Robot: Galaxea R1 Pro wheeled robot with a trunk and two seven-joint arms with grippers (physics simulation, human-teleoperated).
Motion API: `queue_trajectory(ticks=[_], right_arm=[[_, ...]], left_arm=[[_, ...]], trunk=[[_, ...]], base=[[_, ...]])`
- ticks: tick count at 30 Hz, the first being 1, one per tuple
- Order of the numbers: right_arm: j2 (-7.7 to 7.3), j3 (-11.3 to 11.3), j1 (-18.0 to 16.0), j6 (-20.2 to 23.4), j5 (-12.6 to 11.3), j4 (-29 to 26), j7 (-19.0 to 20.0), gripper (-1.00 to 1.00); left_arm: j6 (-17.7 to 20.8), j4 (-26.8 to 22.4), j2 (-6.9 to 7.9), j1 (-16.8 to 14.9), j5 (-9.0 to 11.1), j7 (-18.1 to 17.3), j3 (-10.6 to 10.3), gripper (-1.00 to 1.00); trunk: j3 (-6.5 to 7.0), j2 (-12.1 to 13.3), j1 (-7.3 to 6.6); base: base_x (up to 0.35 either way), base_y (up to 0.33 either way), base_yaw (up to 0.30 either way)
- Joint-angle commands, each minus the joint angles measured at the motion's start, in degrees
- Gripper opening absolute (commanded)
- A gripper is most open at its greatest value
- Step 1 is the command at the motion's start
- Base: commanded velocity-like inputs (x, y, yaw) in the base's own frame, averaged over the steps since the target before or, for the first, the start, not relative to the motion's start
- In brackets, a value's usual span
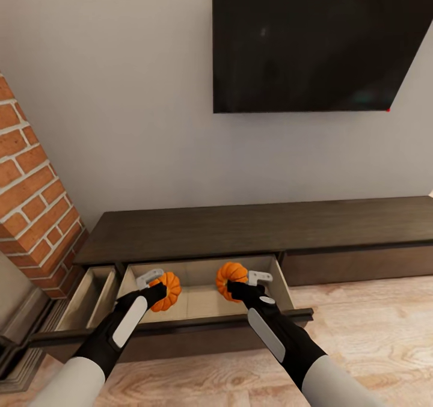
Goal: Place each of the two pumpkins and all three candles from the living room inside a cabinet in the living room (use any cabinet), then make sure every cabinet is closed, and position the cauldron so it is next to a table in the living room.
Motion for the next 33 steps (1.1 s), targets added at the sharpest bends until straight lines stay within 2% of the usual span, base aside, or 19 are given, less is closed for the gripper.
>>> queue_trajectory(ticks=[1,11,33], right_arm=[[0.0,0.16,-0.06,0.13,-0.3,-0.11,-0.39,-1.0],[0.05,0.23,-0.06,0.18,-0.3,-0.11,-0.31,-1.0],[0.05,0.23,-0.06,0.18,-0.3,-0.11,-0.24,-1.0]], left_arm=[[-0.05,-0.11,0.08,-0.05,0.47,0.6,-0.42,-1.0],[-0.49,-0.2,0.04,-0.05,0.43,0.65,-0.66,-1.0],[-0.52,-0.2,0.08,-0.05,0.48,0.69,-0.63,-1.0]], trunk=[[-0.23,-0.44,0.22],[-1.49,-3.25,1.75],[-1.49,-3.25,1.75]], base=[[0.0,0.0,0.0],[0.0,0.0,0.0],[0.031,0.008,0.0]])
